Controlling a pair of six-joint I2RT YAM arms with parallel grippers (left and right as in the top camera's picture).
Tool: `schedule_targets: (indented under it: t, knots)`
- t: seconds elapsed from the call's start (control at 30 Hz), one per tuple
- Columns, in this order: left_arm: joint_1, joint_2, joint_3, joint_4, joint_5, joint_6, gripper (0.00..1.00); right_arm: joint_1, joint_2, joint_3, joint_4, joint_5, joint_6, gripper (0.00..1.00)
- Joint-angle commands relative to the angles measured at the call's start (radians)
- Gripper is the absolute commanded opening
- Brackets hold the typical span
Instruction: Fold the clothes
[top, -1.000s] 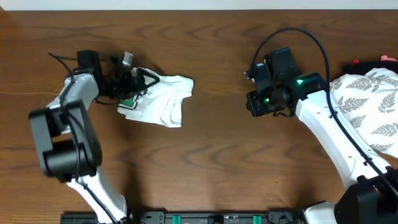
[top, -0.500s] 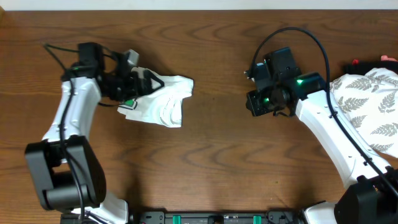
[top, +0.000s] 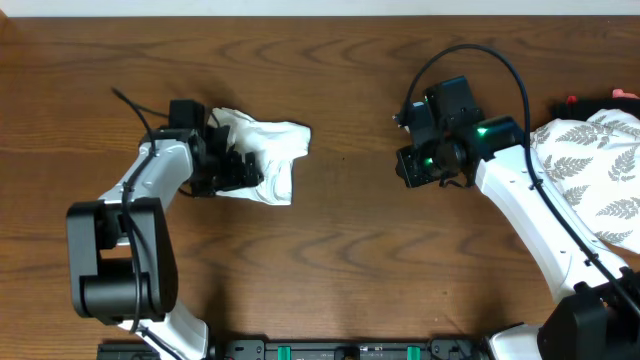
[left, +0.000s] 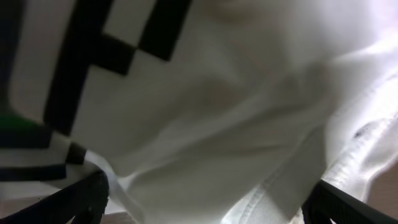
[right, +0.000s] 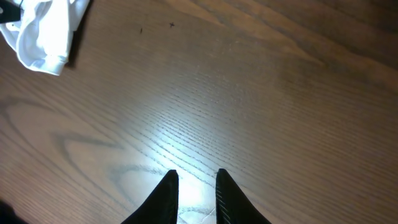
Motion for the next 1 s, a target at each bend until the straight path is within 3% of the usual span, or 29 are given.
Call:
schedule_targets:
  t: [0.0,0.37,0.6,0.67,0.9,0.97]
  knots:
    - [0.003,0.037,-0.032,-0.008,-0.087,-0.042,0.98,0.004,-0.017,-0.005,0.002,0.002,0.000,0.19]
    - [0.004,-0.128,0.023,-0.003,-0.087,-0.037,0.98,0.003,-0.017,-0.005,-0.006,0.003,0.000,0.19]
    - [0.000,-0.315,0.026,0.154,-0.087,-0.038,1.00,0.003,-0.017,-0.005,0.000,0.002,0.000,0.20]
    - [-0.008,-0.328,0.026,0.205,-0.087,-0.038,0.88,0.003,-0.017,-0.005,0.001,0.002,0.000,0.19]
    - [-0.017,-0.240,0.026,0.281,-0.087,-0.038,0.33,0.003,-0.017,-0.005,-0.002,0.002,0.007,0.20]
    - [-0.017,-0.190,0.026,0.283,-0.084,-0.038,0.22,0.003,-0.017,-0.005,-0.004,0.002,0.007,0.19]
